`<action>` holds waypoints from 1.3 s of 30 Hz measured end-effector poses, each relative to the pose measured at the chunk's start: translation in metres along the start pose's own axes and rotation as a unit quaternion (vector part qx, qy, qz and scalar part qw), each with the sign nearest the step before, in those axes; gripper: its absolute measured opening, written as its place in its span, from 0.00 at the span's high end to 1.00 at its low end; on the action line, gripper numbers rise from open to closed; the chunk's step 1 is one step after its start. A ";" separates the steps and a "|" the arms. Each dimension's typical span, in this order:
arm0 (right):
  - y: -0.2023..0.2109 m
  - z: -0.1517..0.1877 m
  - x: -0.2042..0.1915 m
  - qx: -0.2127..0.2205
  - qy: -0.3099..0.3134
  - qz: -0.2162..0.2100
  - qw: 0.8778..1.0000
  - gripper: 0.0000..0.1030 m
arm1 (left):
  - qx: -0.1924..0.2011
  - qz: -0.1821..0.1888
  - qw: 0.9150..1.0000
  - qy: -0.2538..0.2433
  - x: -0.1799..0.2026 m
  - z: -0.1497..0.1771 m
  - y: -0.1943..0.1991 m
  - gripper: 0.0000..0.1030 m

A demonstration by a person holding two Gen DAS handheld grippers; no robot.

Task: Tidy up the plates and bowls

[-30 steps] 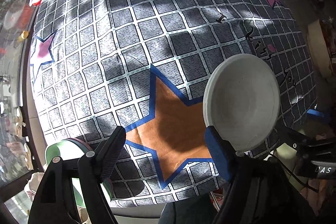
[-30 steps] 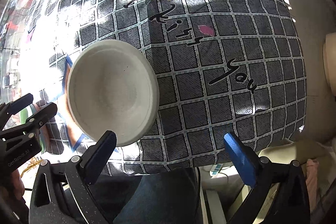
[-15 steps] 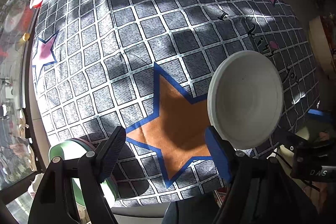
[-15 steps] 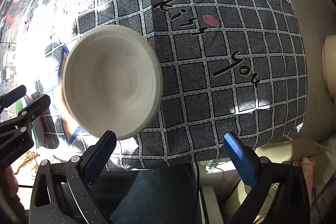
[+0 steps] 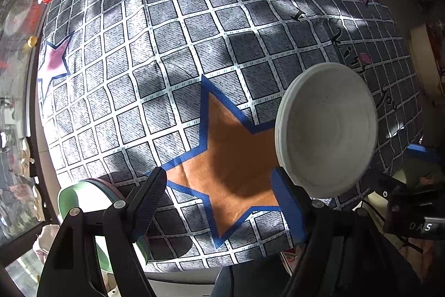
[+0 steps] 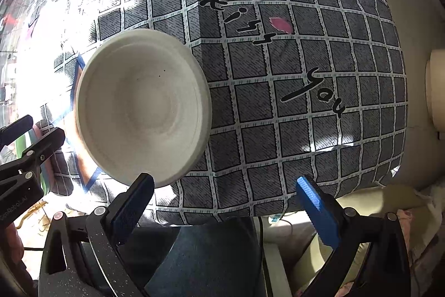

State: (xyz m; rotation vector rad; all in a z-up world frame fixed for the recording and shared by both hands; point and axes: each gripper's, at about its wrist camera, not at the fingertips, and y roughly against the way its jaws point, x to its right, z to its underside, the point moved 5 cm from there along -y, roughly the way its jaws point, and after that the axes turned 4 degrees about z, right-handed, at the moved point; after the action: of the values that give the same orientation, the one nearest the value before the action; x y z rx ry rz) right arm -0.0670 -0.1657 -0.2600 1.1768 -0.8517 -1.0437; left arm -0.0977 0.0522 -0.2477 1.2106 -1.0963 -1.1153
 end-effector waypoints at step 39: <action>-0.028 -0.089 0.031 -0.018 0.008 0.008 1.000 0.00 | -0.041 0.004 0.999 0.036 0.062 -0.046 -0.062 0.22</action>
State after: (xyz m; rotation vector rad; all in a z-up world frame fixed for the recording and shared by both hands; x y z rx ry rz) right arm 0.0200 -0.1701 -0.3047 1.1451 -0.8245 -1.0319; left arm -0.0473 -0.0051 -0.3106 1.1723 -0.9912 -1.0909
